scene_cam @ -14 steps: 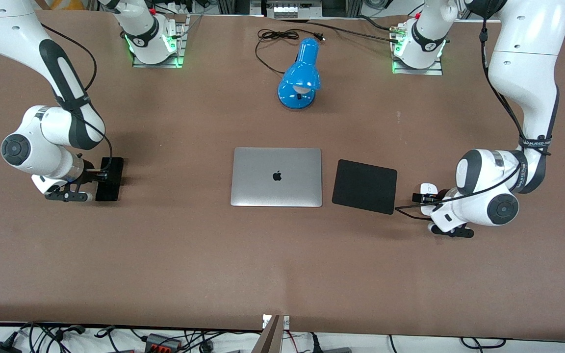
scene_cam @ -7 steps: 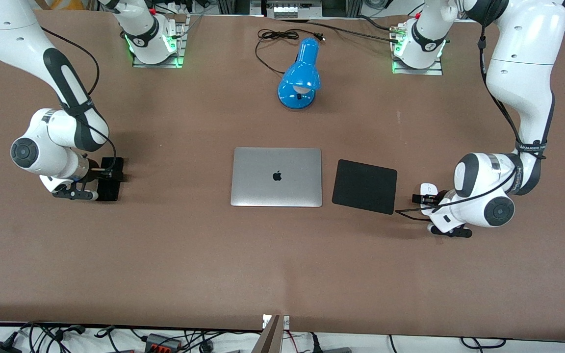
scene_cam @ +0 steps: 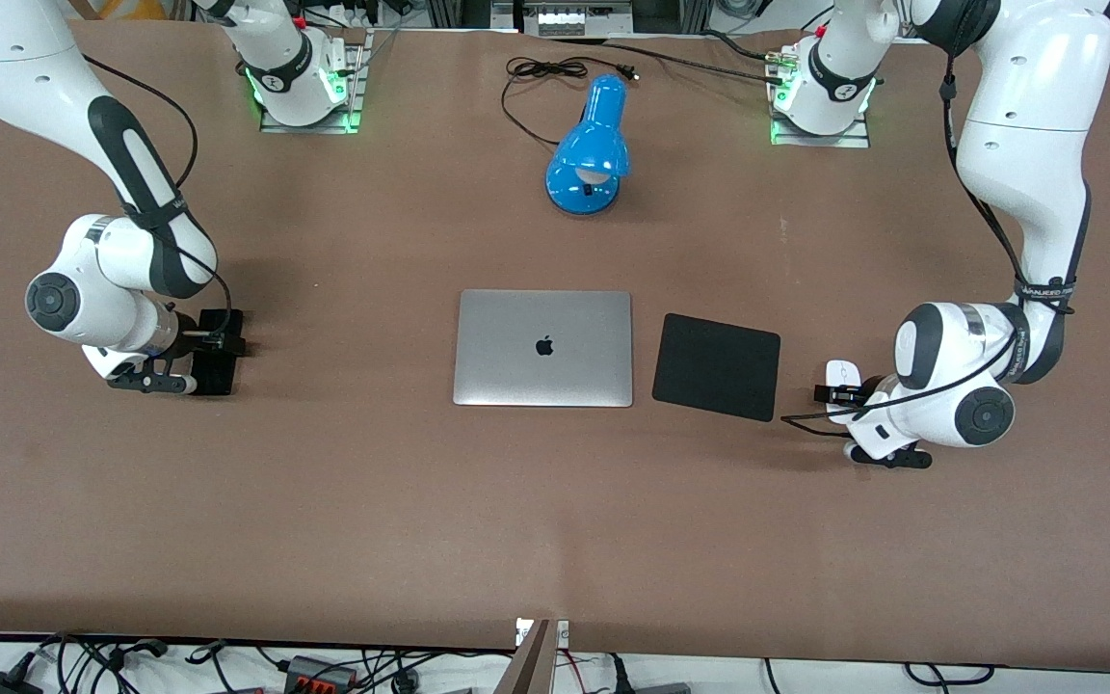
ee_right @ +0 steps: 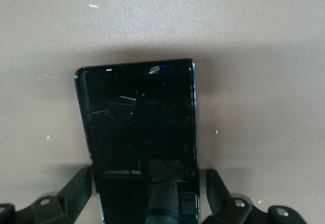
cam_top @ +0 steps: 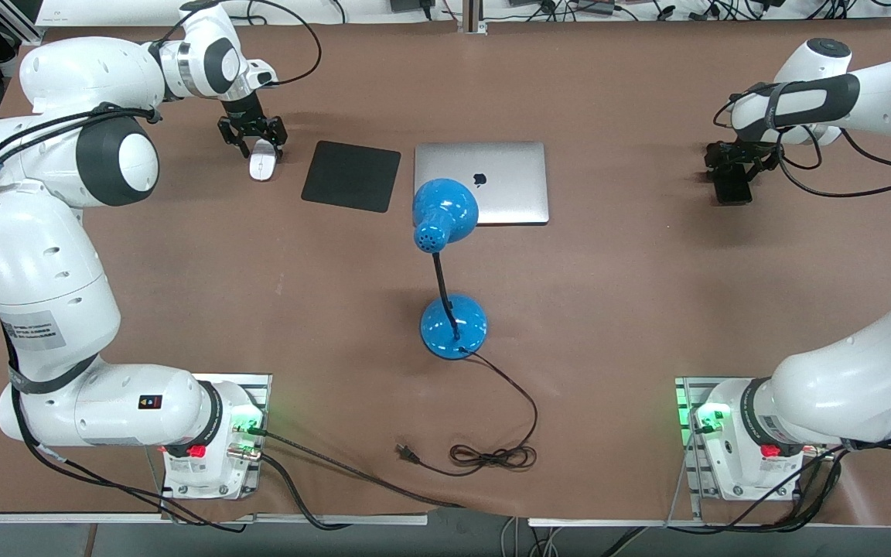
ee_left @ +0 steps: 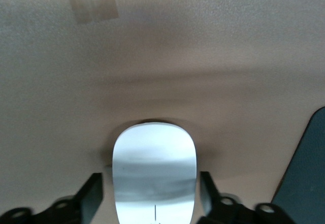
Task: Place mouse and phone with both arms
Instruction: 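Grasp the phone with the right gripper while the left gripper grasps the mouse, then carry the mouse onto the pad while the right gripper carries the phone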
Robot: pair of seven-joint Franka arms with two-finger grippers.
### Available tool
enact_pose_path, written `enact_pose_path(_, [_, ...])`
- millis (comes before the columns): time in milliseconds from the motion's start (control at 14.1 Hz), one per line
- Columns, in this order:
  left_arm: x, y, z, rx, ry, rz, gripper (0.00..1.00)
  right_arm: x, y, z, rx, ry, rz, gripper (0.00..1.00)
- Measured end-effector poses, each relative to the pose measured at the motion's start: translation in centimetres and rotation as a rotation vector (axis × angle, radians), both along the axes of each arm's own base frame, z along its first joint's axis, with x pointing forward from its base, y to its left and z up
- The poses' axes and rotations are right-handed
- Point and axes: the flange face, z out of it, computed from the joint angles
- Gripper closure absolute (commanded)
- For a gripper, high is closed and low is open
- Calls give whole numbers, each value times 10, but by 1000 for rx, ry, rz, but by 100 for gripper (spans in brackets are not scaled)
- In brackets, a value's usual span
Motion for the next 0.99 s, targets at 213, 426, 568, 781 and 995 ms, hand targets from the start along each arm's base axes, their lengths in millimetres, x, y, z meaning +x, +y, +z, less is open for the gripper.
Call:
enact_pose_path(213, [0, 0, 0, 0, 1, -1, 52, 0, 0, 0, 0, 1, 0, 22])
enact_pose_path(426, [-7, -16, 2, -10, 59, -25, 55, 0, -1, 2, -1, -1, -2, 58])
enact_pose_path(568, [-11, -44, 13, -8, 95, -60, 55, 1, -1, 5, -1, 0, -2, 69])
enact_pose_path(781, [-27, -116, 33, 31, 140, -75, 53, 1, 0, 6, 2, 15, 1, 71])
enact_pose_path(995, [-47, -186, 36, 60, 146, -74, 52, 16, 11, 29, 9, 58, 21, 71])
